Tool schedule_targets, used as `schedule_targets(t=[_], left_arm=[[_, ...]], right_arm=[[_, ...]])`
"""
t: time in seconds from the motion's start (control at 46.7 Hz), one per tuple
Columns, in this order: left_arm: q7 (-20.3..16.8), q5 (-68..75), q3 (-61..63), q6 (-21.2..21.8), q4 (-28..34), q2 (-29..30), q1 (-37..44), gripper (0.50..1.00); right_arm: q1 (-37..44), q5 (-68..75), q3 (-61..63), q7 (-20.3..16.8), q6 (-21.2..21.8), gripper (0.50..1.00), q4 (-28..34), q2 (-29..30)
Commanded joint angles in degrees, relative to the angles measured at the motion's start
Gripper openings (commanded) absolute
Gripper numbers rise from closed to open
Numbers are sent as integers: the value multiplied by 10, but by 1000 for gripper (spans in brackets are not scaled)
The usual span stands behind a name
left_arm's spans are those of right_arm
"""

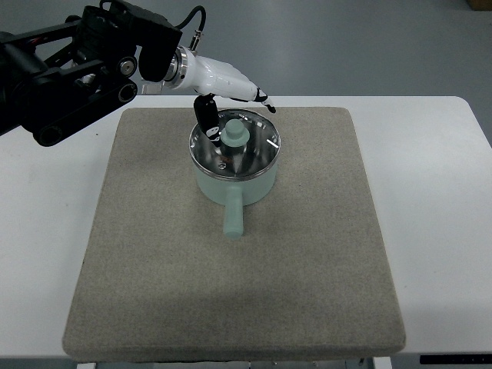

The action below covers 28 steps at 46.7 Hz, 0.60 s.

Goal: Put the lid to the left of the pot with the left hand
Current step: 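Lower the left hand over the pot and reach for the lid knob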

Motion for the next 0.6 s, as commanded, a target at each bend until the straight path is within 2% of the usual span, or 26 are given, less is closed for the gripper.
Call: schedule_targets(t=[0.0, 0.407, 0.514, 0.578], left_arm=[[1, 4, 0, 0, 0, -1, 0, 973], [1, 16, 0, 0, -3, 2, 8, 958], [1, 16, -1, 0, -20, 8, 10, 900], [1, 16, 0, 0, -28, 11, 9, 896]], right_arm=[[0, 0, 0, 0, 0, 924, 0, 0], [0, 0, 0, 0, 0, 924, 0, 0], [0, 0, 0, 0, 0, 924, 0, 0], [0, 0, 0, 0, 0, 924, 0, 0]])
